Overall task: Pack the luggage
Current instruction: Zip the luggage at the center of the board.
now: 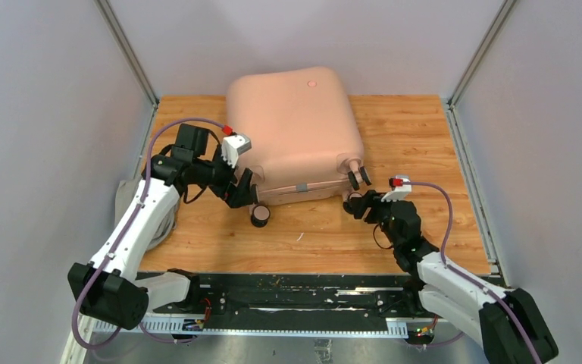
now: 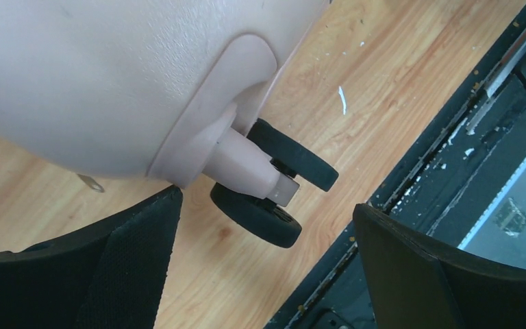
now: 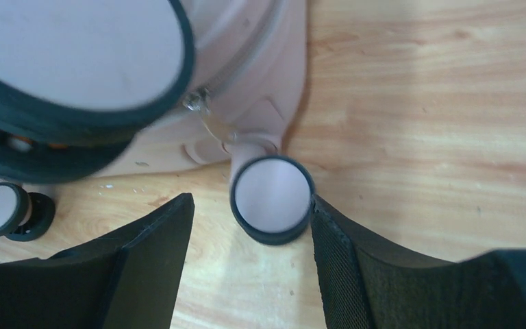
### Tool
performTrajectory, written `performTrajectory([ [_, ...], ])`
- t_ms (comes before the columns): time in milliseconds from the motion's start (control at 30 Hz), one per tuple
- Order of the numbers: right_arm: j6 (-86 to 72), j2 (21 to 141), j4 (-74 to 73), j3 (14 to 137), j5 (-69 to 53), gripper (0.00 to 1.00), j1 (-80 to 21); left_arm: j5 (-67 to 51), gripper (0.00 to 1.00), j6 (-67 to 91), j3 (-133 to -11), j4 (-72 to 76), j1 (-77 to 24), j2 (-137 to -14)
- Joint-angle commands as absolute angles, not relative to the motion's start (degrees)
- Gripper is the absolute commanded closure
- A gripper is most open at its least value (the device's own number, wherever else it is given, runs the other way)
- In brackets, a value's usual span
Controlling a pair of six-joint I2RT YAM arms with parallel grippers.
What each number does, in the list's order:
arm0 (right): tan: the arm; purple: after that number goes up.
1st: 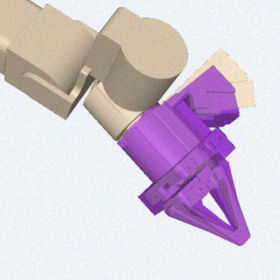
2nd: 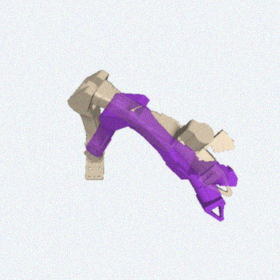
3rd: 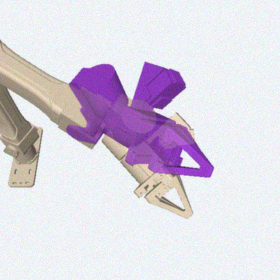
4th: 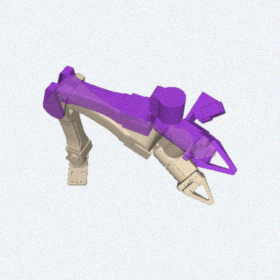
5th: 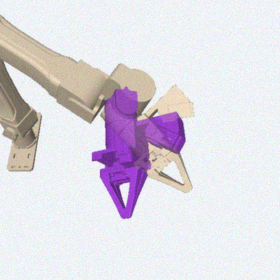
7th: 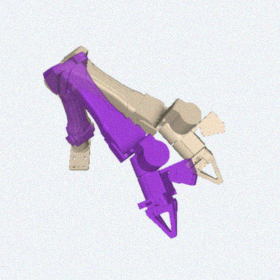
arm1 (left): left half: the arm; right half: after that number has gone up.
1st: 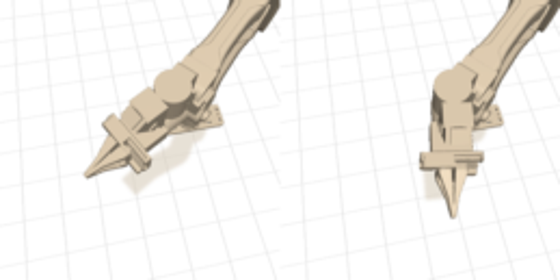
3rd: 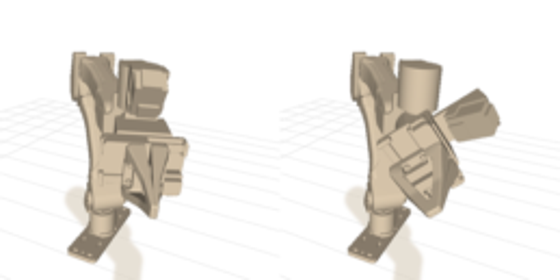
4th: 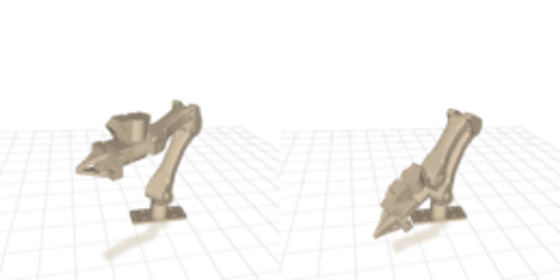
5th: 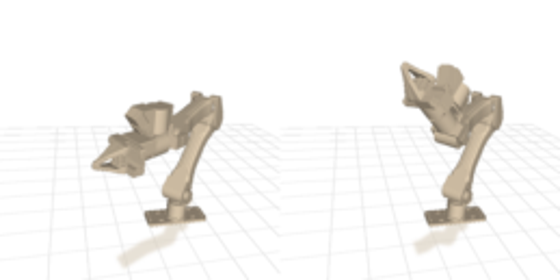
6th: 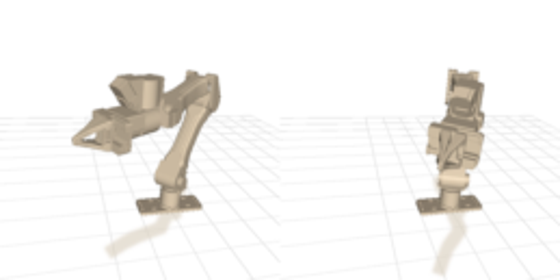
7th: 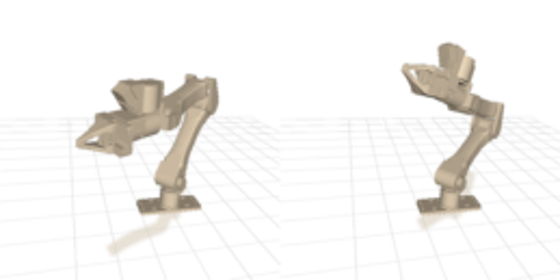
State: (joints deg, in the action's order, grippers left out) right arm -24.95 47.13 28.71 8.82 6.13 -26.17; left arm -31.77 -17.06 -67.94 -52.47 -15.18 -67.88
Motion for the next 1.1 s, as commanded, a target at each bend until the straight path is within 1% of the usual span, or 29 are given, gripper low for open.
performTrajectory([
  [0, -19.9, 54.0, 45.7, 10.8, -1.1, 0.34, -23.8, -35.6, 0.0, -11.6, -64.4, -46.7, -15.4, -66.8],
  [100, -19.8, 60.3, 51.3, 12.5, -7.7, 0.37, -21.5, -38.0, 0.0, -8.2, -63.3, -43.9, -15.4, -67.9],
  [200, -19.1, 64.6, 55.2, 13.3, -9.9, 0.43, -20.8, -39.5, 0.0, -6.3, -61.8, -40.8, -15.4, -69.0],
  [333, -18.3, 66.8, 60.2, 12.6, -9.7, 0.56, -20.6, -42.1, 0.0, -5.0, -60.6, -37.3, -15.4, -70.4],
  [467, -17.8, 68.2, 64.5, 12.4, -9.3, 0.77, -20.6, -43.2, 0.01, -5.2, -60.4, -36.4, -15.4, -71.6],
  [533, -17.7, 68.5, 66.2, 12.2, -9.0, 0.86, -20.6, -43.2, 0.1, -6.3, -60.3, -36.6, -15.4, -71.8],
  [600, -17.3, 68.7, 67.1, 12.1, -8.2, 0.93, -20.6, -42.8, 0.24, -6.8, -60.6, -37.3, -15.4, -71.7],
  [667, -16.9, 68.8, 67.4, 11.9, -7.3, 0.99, -20.6, -41.7, 0.4, -7.9, -61.4, -38.8, -15.4, -71.6],
  [733, -16.5, 68.8, 67.5, 11.5, -5.5, 1.0, -20.6, -39.9, 0.51, -9.5, -62.7, -40.0, -15.4, -71.0],
  [800, -16.1, 68.9, 67.7, 11.0, -3.9, 1.0, -20.6, -38.2, 0.56, -10.4, -63.1, -40.1, -15.4, -69.9],
  [867, -15.8, 69.2, 67.8, 10.7, -3.2, 1.0, -20.6, -36.8, 0.65, -10.8, -63.6, -40.2, -15.4, -68.9],
  [1033, -16.5, 68.6, 67.6, 8.9, -0.1, 1.0, -20.5, -35.3, 0.99, -10.6, -64.3, -40.3, -15.4, -67.9],
  [1067, -16.5, 68.3, 67.7, 8.3, 0.0, 1.0, -20.6, -35.1, 1.0, -10.4, -64.5, -40.5, -15.4, -67.7],
])
